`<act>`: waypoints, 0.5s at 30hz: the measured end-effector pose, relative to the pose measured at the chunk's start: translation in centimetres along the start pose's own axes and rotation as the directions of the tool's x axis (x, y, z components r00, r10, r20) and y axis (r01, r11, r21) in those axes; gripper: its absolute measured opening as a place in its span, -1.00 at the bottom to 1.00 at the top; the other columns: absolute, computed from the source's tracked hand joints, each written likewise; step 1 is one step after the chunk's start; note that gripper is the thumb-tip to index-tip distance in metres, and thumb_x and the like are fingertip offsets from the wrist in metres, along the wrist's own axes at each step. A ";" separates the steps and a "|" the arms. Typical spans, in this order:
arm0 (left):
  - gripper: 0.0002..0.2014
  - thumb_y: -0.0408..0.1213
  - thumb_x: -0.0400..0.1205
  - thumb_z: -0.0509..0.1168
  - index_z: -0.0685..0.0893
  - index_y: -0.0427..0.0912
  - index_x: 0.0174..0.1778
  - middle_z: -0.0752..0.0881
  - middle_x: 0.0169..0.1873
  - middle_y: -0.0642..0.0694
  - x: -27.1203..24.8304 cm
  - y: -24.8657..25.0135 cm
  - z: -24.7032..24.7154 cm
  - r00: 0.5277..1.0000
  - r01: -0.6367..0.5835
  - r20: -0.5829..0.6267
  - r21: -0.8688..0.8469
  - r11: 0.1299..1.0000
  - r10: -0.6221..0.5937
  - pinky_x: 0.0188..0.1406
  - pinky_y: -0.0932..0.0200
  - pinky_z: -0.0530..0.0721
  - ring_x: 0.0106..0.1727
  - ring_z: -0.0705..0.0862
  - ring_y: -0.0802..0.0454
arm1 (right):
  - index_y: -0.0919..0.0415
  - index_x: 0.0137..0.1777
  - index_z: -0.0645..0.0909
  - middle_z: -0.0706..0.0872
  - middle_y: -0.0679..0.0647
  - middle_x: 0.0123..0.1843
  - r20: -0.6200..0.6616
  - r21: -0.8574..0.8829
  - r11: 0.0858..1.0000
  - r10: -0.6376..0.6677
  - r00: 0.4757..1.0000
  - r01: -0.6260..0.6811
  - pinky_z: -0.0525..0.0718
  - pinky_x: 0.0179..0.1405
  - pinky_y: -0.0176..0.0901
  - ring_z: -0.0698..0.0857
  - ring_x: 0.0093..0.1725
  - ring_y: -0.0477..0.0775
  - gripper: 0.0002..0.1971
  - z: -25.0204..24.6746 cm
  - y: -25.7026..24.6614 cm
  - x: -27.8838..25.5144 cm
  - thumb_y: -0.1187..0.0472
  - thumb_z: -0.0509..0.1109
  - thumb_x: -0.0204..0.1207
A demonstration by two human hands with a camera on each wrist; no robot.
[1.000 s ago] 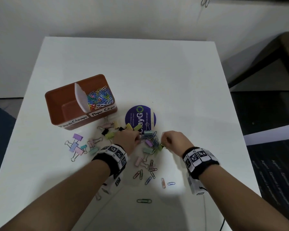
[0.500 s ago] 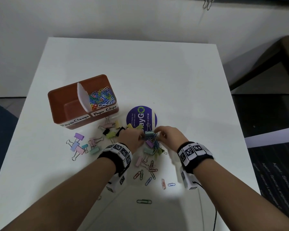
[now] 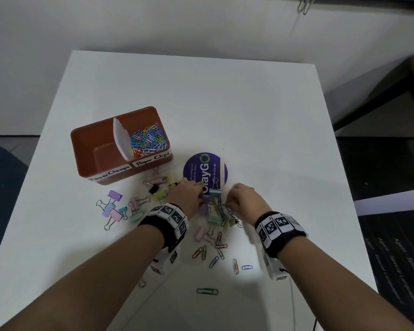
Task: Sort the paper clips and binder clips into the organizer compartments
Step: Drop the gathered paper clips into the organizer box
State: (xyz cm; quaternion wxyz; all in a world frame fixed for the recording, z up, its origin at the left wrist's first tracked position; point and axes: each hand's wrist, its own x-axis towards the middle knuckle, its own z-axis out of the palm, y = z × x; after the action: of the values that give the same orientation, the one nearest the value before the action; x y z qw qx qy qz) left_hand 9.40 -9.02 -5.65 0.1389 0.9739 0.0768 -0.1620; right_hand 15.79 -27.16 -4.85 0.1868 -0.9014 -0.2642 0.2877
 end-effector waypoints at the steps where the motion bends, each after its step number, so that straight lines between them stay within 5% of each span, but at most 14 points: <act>1: -0.83 -0.10 0.61 0.24 0.61 -0.03 0.05 0.65 0.12 -0.02 -0.1 0.0 0.1 1.000 0.001 -0.002 -0.007 1.000 -0.001 0.19 -0.03 0.50 0.22 0.55 -0.10 | 0.15 -0.09 0.66 0.67 0.04 0.00 -0.001 -0.013 1.000 0.009 1.000 -0.009 0.56 -0.06 -0.13 0.62 0.01 0.09 -0.94 0.1 -0.1 -0.3 0.21 0.36 0.52; 6: -0.83 -0.12 0.61 0.23 0.63 -0.07 0.03 0.61 0.09 -0.07 -0.7 -0.1 -0.2 1.000 0.009 0.009 -0.054 0.998 -0.008 0.18 -0.03 0.52 0.21 0.54 -0.10 | 0.06 -0.19 0.60 0.73 0.00 -0.21 -0.030 0.062 0.995 0.083 0.996 -0.081 0.67 -0.14 -0.05 0.67 -0.16 0.10 -0.89 0.7 -0.3 -1.1 0.28 0.29 0.47; 15: -0.87 -0.19 0.56 0.37 0.69 -0.17 -0.10 0.76 -0.18 -0.12 -2.3 -1.7 -3.0 0.997 0.062 -0.004 -0.438 0.897 -0.071 -0.02 0.06 0.64 -0.08 0.70 -0.10 | -0.08 -0.34 0.52 0.65 -0.20 -0.34 -0.114 0.194 0.978 0.101 0.988 -0.077 0.63 -0.13 -0.19 0.68 -0.22 -0.02 -0.75 -1.0 -1.8 -2.0 0.22 0.41 0.51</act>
State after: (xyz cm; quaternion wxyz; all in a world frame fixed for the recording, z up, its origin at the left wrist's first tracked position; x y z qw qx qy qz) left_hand 7.83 -6.77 -2.56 0.3478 0.9162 0.1457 -0.1358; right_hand 14.36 -27.06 -2.32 0.2742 -0.9066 -0.1830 0.2633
